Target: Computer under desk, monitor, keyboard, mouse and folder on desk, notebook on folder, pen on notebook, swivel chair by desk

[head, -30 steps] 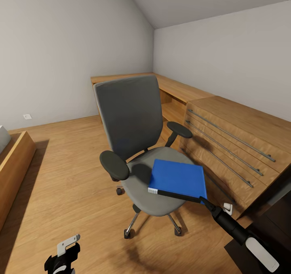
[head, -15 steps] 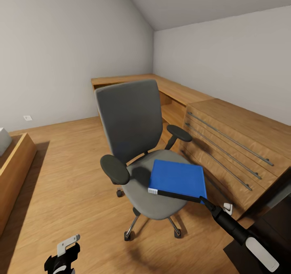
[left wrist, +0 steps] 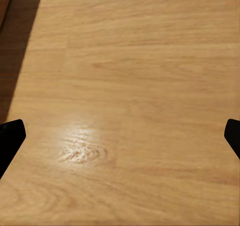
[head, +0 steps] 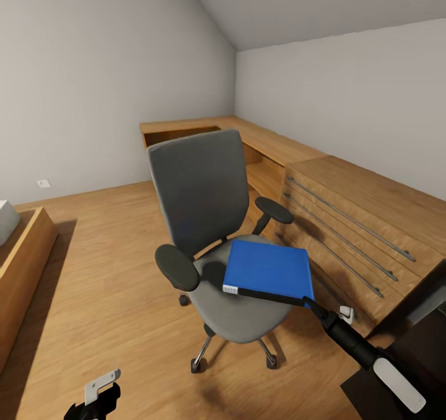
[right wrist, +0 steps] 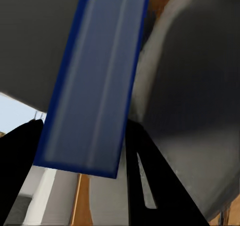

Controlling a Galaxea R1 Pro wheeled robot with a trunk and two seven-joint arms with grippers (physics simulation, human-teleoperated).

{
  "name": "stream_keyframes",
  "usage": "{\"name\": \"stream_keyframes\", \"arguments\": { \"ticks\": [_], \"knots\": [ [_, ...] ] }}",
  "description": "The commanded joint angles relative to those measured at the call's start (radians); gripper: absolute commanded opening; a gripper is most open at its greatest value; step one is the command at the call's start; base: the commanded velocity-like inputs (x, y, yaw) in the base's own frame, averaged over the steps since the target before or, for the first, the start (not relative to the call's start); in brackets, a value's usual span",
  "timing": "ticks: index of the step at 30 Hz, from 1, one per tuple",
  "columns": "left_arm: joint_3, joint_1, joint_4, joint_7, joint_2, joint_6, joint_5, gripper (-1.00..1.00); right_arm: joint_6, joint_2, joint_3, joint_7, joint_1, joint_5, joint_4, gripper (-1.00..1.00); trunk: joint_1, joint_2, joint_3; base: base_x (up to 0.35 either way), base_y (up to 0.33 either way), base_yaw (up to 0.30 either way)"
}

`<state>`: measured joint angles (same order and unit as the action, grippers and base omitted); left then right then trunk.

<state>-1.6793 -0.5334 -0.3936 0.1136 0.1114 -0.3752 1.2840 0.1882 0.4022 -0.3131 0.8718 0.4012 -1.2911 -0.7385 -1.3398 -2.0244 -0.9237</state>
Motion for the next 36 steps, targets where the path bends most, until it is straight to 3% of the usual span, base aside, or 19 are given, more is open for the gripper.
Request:
{"name": "stream_keyframes", "arguments": {
  "ticks": [1, 10, 14, 19, 24, 31, 33, 36],
  "knots": [
    [-0.007, -0.001, -0.001, 0.003, 0.001, -0.004, 0.011, 1.0, 0.009, 0.001, -0.004, 0.002, 0.001, -0.01, -0.005, -1.0, 0.004, 0.007, 0.002, 0.0, 0.0, 0.0],
    [-0.007, 0.0, -0.001, -0.024, 0.003, -0.009, 0.011, 1.0, 0.03, 0.001, -0.003, 0.001, 0.001, -0.007, -0.031, -1.0, 0.039, 0.07, 0.031, 0.0, 0.0, 0.0],
    [-0.007, 0.007, -0.006, -0.159, 0.002, -0.046, 0.009, 1.0, 0.032, 0.001, -0.003, 0.001, 0.001, -0.007, -0.031, -1.0, 0.054, 0.098, 0.043, 0.0, 0.0, 0.0],
    [-0.015, 0.035, -0.04, -0.389, 0.001, -0.177, 0.007, 1.0, 0.032, 0.0, -0.004, 0.001, 0.001, -0.006, -0.032, -1.0, 0.073, 0.133, 0.059, 0.0, 0.0, 0.0],
    [-0.019, 0.047, -0.063, -0.511, 0.002, -0.227, 0.008, 1.0, 0.031, -0.002, -0.006, 0.0, 0.001, -0.005, -0.037, -1.0, 0.092, 0.168, 0.074, 0.0, 0.0, 0.0],
    [-0.024, 0.05, -0.068, -0.533, 0.002, -0.234, 0.008, 1.0, 0.028, -0.004, -0.01, -0.037, 0.001, 0.002, -0.09, -1.0, 0.119, 0.217, 0.096, 0.0, 0.0, 0.0],
    [-0.044, 0.05, -0.068, -0.533, 0.002, -0.233, 0.008, 1.0, 0.029, -0.004, -0.01, -0.047, 0.001, 0.004, -0.094, -1.0, 0.127, 0.231, 0.103, 0.0, 0.0, 0.0],
    [-0.103, 0.05, -0.066, -0.533, 0.003, -0.233, 0.008, 1.0, 0.029, -0.005, -0.009, -0.062, 0.001, 0.005, -0.096, -1.0, 0.138, 0.252, 0.112, 0.0, 0.0, 0.0]
  ]
}}
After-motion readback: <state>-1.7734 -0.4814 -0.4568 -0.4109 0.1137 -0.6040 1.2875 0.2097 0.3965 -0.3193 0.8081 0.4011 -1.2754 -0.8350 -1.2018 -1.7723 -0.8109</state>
